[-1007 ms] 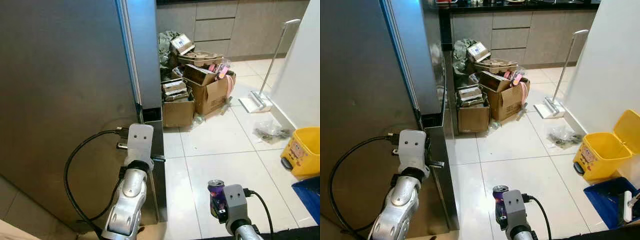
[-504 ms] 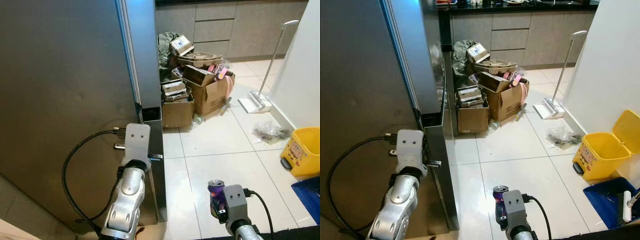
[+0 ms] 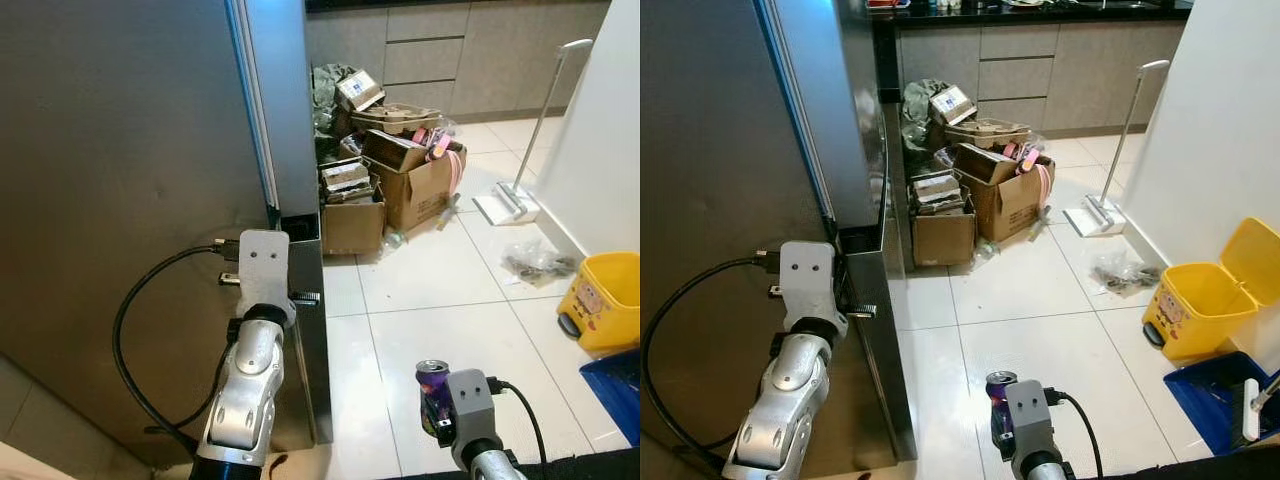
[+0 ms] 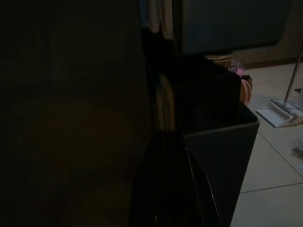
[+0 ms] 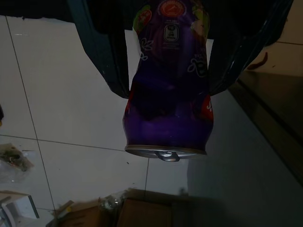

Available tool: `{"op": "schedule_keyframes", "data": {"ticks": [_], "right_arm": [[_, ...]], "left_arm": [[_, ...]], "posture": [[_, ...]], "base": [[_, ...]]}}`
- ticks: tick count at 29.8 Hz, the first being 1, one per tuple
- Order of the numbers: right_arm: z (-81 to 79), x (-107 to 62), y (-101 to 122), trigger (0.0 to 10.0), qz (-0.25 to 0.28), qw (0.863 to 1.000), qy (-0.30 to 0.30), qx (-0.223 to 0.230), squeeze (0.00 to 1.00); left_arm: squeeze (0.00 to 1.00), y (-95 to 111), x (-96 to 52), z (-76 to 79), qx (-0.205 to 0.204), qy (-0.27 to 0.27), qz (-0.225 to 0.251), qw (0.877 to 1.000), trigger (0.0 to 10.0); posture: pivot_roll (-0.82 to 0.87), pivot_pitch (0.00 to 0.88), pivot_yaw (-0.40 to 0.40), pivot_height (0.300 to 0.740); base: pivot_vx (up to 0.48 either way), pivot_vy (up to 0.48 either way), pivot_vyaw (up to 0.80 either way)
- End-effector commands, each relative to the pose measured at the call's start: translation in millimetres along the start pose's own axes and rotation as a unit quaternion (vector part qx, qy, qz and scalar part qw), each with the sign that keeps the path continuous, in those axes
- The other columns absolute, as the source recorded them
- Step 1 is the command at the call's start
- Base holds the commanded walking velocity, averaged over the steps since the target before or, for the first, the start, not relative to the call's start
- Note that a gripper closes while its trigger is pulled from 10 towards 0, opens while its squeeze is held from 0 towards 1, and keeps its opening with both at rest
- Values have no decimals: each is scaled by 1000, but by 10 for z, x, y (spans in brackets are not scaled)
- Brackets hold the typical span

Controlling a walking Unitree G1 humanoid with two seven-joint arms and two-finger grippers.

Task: Restocking fridge

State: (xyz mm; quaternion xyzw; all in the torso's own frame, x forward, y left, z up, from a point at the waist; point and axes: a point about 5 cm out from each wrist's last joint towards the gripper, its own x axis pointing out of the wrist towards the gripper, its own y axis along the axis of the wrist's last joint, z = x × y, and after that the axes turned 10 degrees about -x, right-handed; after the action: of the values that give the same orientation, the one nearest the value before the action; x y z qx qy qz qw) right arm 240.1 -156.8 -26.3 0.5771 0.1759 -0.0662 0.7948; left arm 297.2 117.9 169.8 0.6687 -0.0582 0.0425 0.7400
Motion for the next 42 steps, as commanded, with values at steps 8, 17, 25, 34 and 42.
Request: {"op": "schedule_keyframes", "data": {"ticks": [8,17,25,34,42], "right_arm": [[5,-11,-21,10000,-3,1000,0,-2,0],[-10,-14,-21,10000,-3,1000,0,0,0],[-9,-18,-26,10000,-4,1000,-1,0,0],[-5,-19,-26,10000,-4,1000,-2,0,0],[-15,-21,-31,10000,-5,1000,-1,1,0]], "left_arm": [[1000,63,10,1,3,0,7,1000,10000],[1000,-9,-7,2,4,-4,-10,1000,10000],[1000,-89,1,93,-50,-28,-56,997,10000],[0,-29,-132,221,-96,-146,-67,982,10000],[0,-88,-178,195,-65,-160,-73,982,10000]], "posture": [[-84,51,1,740],[-84,52,4,740],[-85,53,3,740],[-85,57,2,740],[-80,58,3,740]], "base": [[0,0,0],[0,0,0],[0,0,0],[0,0,0],[0,0,0]]}}
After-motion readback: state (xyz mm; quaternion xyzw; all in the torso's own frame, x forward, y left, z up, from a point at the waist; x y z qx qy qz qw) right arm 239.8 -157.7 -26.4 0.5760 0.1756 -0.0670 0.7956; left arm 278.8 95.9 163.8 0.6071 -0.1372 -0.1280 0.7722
